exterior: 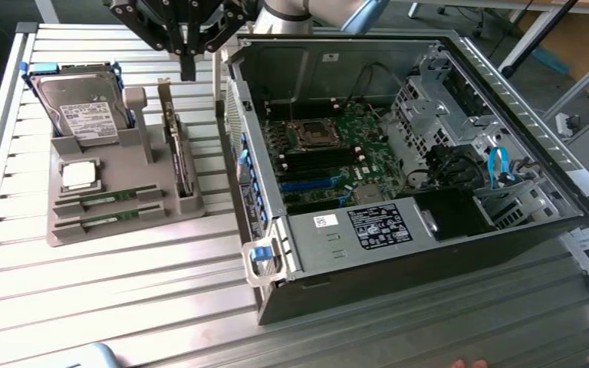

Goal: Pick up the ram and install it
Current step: 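Reach for the ram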

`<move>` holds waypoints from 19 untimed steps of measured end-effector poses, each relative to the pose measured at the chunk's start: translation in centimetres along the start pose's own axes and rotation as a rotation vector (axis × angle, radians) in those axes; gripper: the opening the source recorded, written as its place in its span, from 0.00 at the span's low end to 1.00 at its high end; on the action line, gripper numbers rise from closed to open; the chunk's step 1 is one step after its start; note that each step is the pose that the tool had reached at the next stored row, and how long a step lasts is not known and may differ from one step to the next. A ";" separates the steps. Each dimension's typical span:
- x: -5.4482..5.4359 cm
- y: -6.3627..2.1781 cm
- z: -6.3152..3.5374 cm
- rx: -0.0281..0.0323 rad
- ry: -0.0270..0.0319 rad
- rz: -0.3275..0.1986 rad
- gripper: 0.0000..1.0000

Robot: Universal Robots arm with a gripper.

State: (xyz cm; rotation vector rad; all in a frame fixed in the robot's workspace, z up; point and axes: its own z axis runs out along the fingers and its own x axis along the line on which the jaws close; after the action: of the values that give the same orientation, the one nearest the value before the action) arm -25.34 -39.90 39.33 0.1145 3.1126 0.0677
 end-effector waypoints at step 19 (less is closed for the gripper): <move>3.9 -0.28 -0.11 0.0000 0.0001 -0.001 0.11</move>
State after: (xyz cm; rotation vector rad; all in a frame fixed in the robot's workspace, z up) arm -29.21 -39.89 39.33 0.1131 3.1127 0.0678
